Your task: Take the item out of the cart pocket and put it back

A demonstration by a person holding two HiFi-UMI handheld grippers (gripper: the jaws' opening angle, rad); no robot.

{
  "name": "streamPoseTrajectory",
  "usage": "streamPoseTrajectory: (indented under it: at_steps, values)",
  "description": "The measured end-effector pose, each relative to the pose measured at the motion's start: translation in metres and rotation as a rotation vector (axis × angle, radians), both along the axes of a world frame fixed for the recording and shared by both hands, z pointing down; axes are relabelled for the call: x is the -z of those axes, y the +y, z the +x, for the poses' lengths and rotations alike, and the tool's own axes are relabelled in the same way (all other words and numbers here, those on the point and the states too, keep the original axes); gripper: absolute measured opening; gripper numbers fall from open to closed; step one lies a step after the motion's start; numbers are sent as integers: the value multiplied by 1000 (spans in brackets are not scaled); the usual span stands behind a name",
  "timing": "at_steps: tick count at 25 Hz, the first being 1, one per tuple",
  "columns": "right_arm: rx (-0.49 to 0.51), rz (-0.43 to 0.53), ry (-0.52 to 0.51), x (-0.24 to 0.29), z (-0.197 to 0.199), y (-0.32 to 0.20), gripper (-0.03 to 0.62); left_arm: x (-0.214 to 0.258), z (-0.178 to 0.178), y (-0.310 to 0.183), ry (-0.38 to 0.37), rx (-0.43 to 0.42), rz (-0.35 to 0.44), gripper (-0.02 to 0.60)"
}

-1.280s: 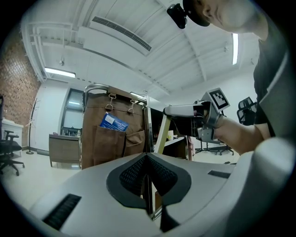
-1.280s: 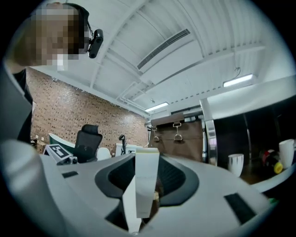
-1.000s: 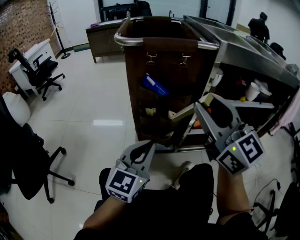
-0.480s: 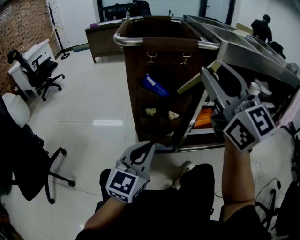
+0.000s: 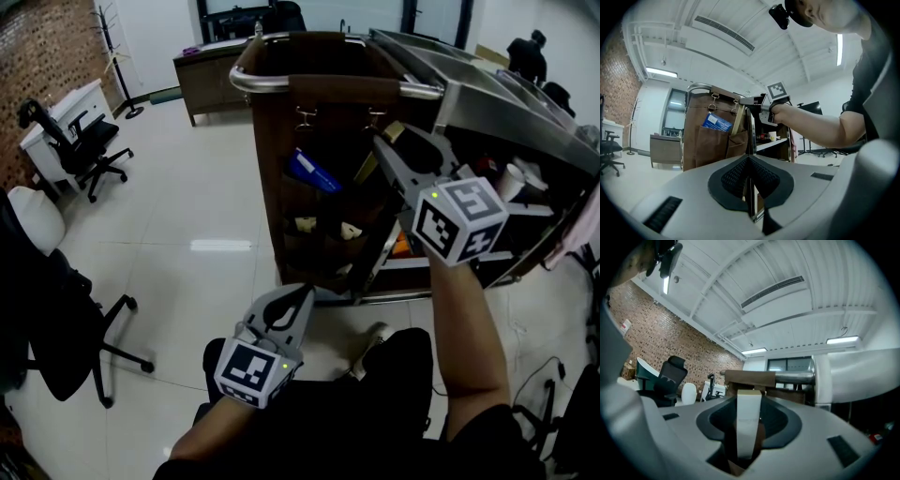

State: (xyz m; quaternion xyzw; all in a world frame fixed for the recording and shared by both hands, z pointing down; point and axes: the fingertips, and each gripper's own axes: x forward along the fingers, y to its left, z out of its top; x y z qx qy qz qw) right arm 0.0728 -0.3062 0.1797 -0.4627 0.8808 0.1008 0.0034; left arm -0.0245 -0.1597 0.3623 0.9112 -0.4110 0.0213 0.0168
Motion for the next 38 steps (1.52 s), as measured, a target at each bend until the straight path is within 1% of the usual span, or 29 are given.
streamPoseTrajectory:
  at_steps: [7, 10, 12, 22, 26, 29, 35, 37, 38]
  values:
    - [-20, -124, 103, -62, -9, -27, 169, -2, 1, -1, -3, -2, -2, 0]
    - [-26, -175, 126, -85, -10, -33, 169, -2, 1, -1, -6, -3, 3, 0]
    - [-33, -190, 136, -96, -9, -35, 169, -2, 1, -1, -3, -2, -3, 0]
    - [-46, -165, 160, -104, -8, -35, 181, -5, -1, -2, -7, 7, -6, 0]
    - [-23, -160, 143, -100, -10, -31, 198, -4, 0, 0, -4, 4, -12, 0]
    - [-14, -149, 113, -92, -10, -27, 198, -3, 0, 0, -6, 5, -4, 0]
    - [-4, -78, 73, -55, -8, -5, 193, -2, 1, 4, -4, 1, -3, 0]
    - [23, -59, 42, -42, -7, 7, 116, -1, 2, 5, -2, -3, -7, 0]
    - [40, -51, 20, -36, -6, 14, 41, -2, 3, 6, 0, -7, -7, 0]
